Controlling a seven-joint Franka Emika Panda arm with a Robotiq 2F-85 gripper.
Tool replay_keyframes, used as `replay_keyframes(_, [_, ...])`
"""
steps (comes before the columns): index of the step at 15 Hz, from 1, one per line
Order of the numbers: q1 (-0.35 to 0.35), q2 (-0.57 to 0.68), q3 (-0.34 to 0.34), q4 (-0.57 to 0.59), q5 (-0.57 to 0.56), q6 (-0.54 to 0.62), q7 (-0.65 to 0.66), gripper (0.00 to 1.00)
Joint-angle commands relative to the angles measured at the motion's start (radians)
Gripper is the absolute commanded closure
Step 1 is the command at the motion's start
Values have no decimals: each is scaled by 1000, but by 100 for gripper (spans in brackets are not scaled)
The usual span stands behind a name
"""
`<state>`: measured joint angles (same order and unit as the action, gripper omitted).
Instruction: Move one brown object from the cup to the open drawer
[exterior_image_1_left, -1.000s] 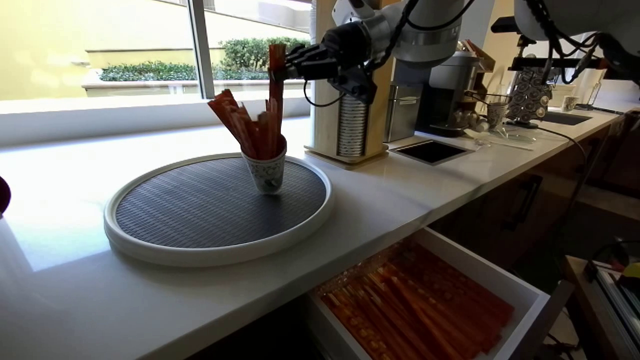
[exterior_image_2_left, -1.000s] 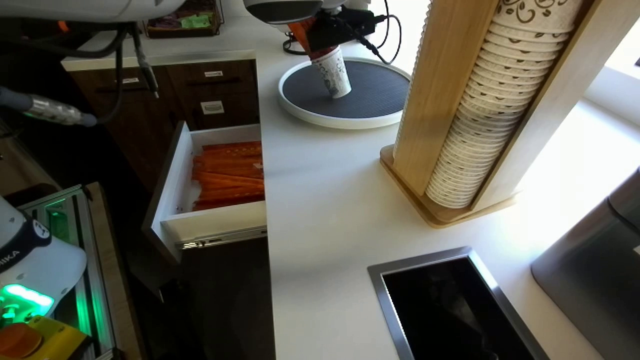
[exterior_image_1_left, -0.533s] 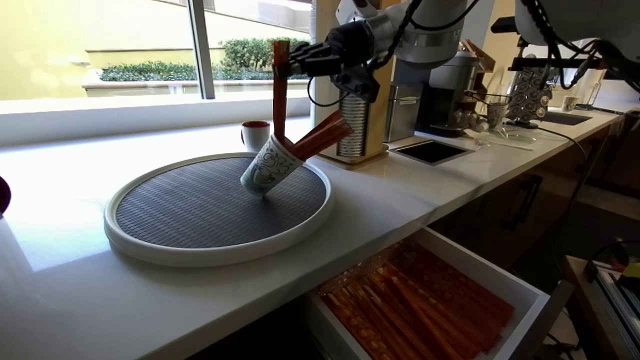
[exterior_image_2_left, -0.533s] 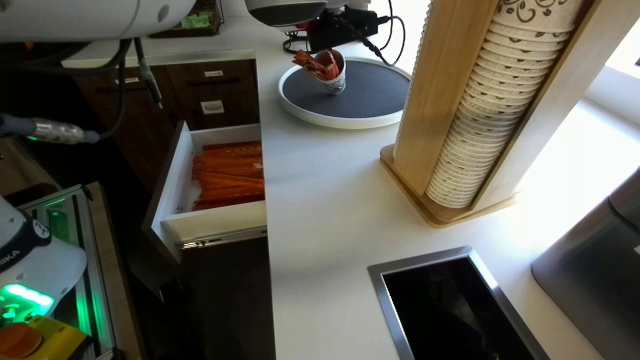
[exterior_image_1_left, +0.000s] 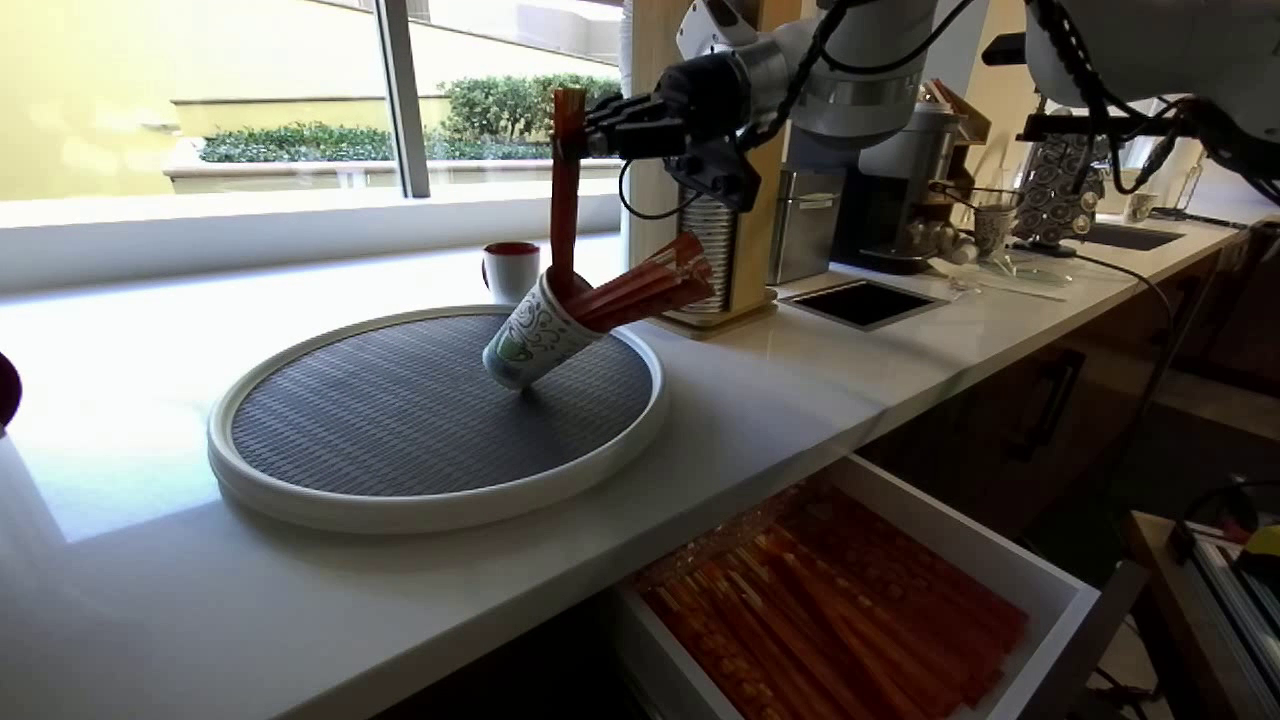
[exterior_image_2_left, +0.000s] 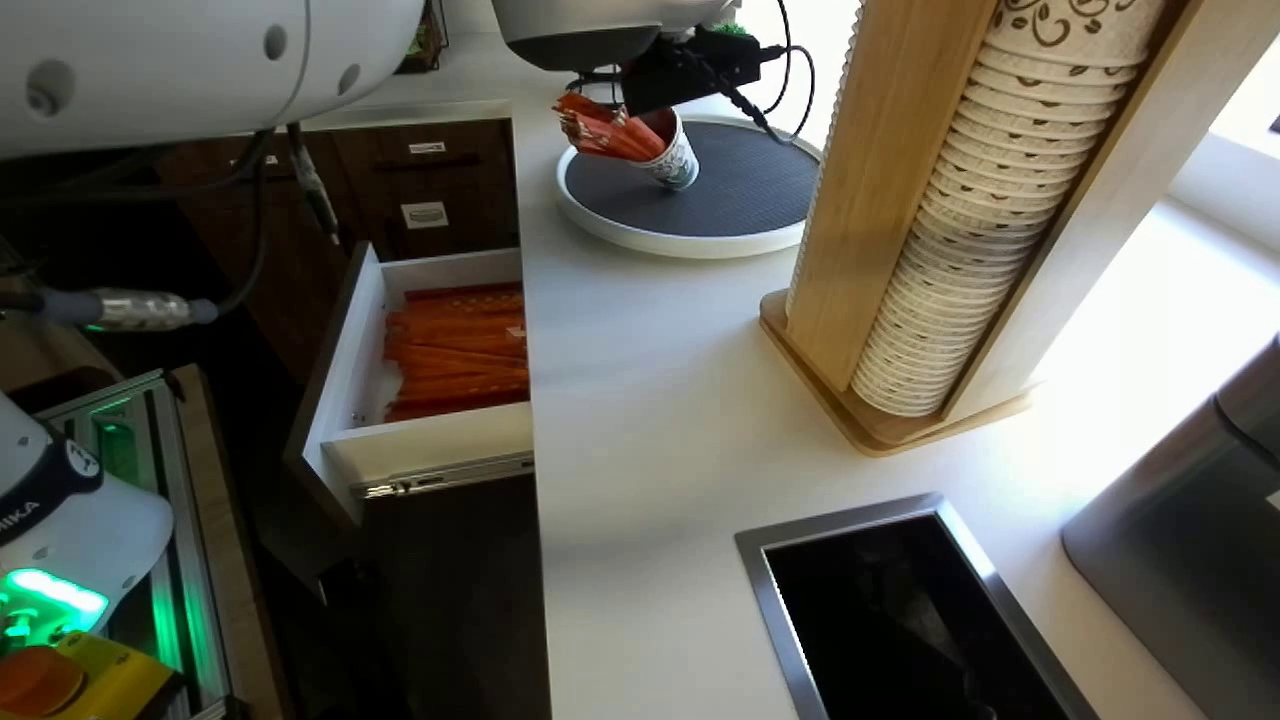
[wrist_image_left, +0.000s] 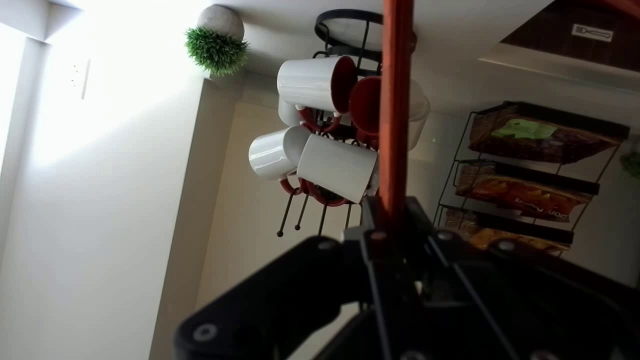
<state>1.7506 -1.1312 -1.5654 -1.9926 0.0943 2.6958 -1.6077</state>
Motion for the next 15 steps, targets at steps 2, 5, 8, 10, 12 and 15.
replay_keyframes(2, [24, -57, 5, 7, -79, 58, -2, 97])
replay_keyframes(5, [51, -76, 0, 17, -128, 118, -21, 97])
replay_keyframes(8, [86, -112, -2, 27, -170, 172, -29, 97])
replay_keyframes(10, [112, -136, -4, 36, -192, 193, -31, 97])
replay_keyframes(12, [140, -153, -9, 51, -211, 199, -26, 97])
replay_keyframes(15, [176, -173, -13, 69, -226, 195, -13, 97])
